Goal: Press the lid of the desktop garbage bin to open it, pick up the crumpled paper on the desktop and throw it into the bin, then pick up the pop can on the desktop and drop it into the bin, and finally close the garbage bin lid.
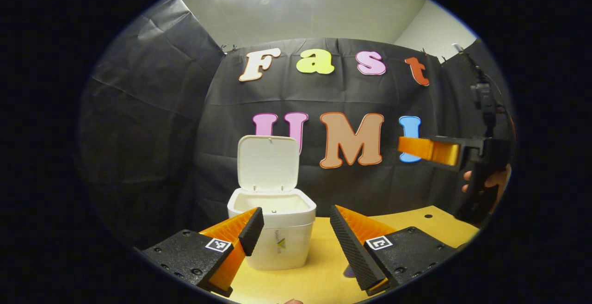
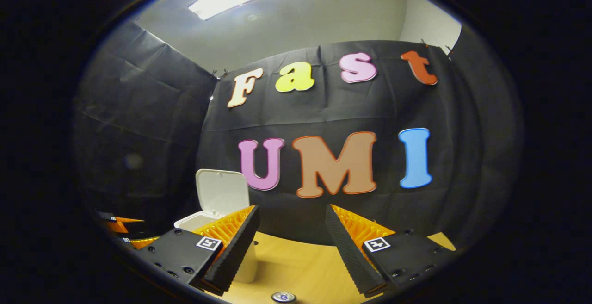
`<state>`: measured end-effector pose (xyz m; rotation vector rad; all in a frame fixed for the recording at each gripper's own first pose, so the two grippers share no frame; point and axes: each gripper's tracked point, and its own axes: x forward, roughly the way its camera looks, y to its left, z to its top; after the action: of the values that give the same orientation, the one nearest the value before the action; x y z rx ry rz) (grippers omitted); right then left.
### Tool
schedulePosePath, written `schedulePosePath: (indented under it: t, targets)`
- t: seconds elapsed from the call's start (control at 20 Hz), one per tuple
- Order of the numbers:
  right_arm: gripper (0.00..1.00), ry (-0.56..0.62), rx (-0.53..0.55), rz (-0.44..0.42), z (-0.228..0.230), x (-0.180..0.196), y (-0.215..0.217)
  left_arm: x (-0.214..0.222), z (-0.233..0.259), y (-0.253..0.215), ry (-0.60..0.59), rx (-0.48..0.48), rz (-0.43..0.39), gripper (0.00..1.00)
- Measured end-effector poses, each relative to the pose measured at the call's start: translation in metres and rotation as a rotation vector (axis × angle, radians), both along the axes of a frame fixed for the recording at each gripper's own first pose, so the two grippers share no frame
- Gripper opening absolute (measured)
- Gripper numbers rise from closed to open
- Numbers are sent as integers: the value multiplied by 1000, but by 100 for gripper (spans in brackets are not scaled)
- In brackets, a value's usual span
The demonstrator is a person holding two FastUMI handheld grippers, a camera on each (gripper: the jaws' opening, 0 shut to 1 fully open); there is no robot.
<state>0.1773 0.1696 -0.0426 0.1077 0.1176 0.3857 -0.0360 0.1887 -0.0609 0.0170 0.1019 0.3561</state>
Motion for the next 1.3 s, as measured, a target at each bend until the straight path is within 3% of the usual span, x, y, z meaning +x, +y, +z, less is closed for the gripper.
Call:
schedulePosePath:
  t: [0.25,0.6,1.0,1.3]
  targets:
    - [96,29,1,-144,-10,-24,-90,23,-11,-37,13,0,-56,90]
    - [95,118,-25,-223,-56,-67,-171,51,-64,-88,53,-12,-107,89]
    - [95,199,-66,-281,-110,-115,-227,67,-188,-115,207,-78,-54,90]
    - [96,318,-104,-285,-157,-137,-244,87,-246,-129,279,-46,-89,90]
